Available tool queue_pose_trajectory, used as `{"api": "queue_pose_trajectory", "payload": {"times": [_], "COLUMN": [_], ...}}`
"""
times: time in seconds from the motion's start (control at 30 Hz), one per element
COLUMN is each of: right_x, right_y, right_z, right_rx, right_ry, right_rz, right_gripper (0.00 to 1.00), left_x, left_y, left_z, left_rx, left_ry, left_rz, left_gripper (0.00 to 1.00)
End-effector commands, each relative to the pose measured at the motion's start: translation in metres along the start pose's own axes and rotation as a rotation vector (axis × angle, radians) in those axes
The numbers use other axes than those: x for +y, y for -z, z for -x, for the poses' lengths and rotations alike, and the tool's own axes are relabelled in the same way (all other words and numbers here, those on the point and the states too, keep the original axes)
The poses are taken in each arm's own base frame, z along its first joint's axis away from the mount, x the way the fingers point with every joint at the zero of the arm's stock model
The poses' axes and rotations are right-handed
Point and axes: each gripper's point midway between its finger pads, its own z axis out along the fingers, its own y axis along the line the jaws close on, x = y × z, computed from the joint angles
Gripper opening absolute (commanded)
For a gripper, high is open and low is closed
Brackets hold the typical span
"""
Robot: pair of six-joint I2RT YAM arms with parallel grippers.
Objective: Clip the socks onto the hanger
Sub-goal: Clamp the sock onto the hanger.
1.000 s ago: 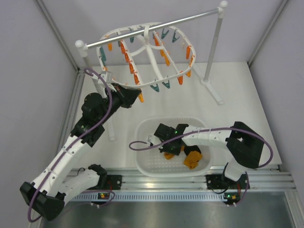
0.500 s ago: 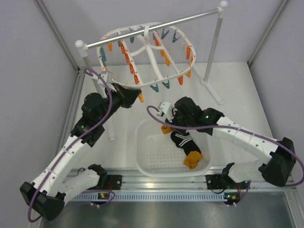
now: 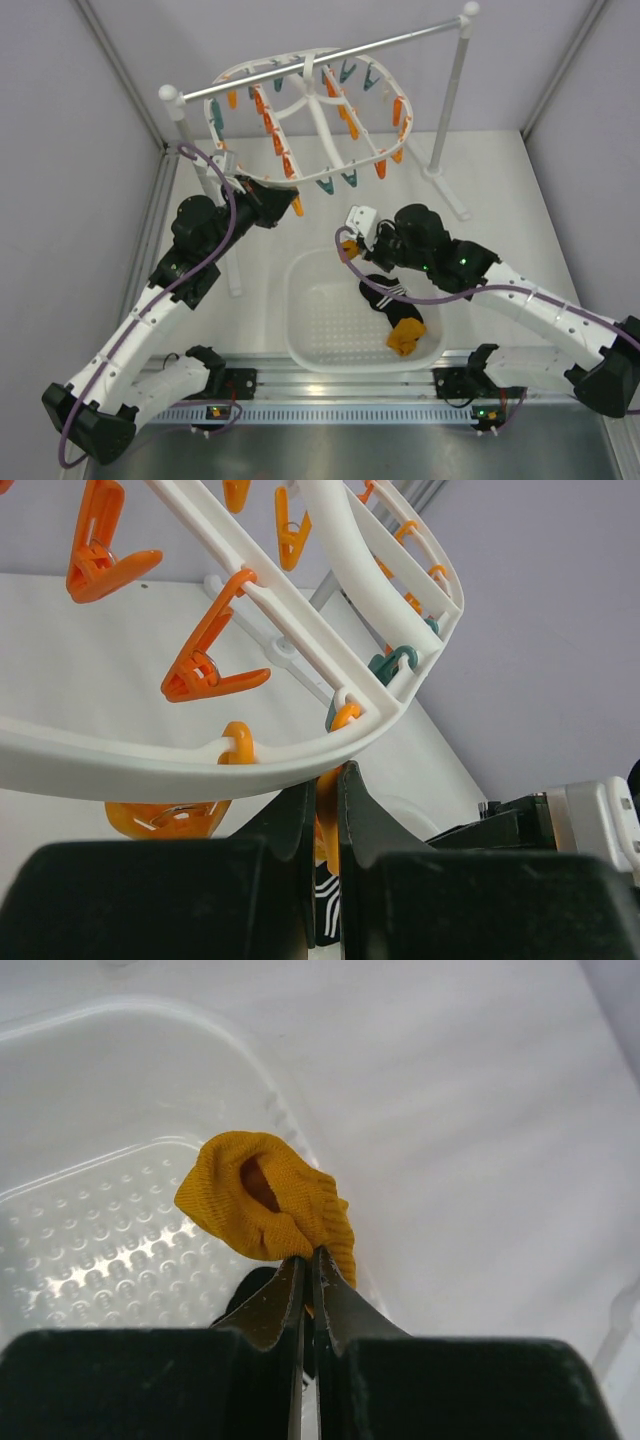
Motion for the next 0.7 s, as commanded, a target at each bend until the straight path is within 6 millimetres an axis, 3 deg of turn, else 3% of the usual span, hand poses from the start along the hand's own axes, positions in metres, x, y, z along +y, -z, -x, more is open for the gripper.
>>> {"api": "queue_pose_trajectory", "payload": {"times": [0.0,0.23,0.67], "right_x": [-0.025,-0.023,-0.026], "right_y": [0.007,0.013,-0.006], "right_z": [0.047,0.082,0.114], "right_rx": [-0.142,-0.172,-0.141], "right_ry": [0.179,0.338,0.180], "right_rz": [-0.168,-0.302,-0.276], "right_gripper": [0.00,0.00,0.00], "left_x": [-0.006,-0.012,-0.012], "left_y": [0.005,0.005,0.006], "left_z": [-0.032,-0.033,-0.039], "left_rx": [0.129,0.146,0.166], "left_ry": [-0.003,-0.001,0.004], "left_rz": [-0.062,-0.095,-0.104], "left_gripper": [0.00,0.00,0.00]}}
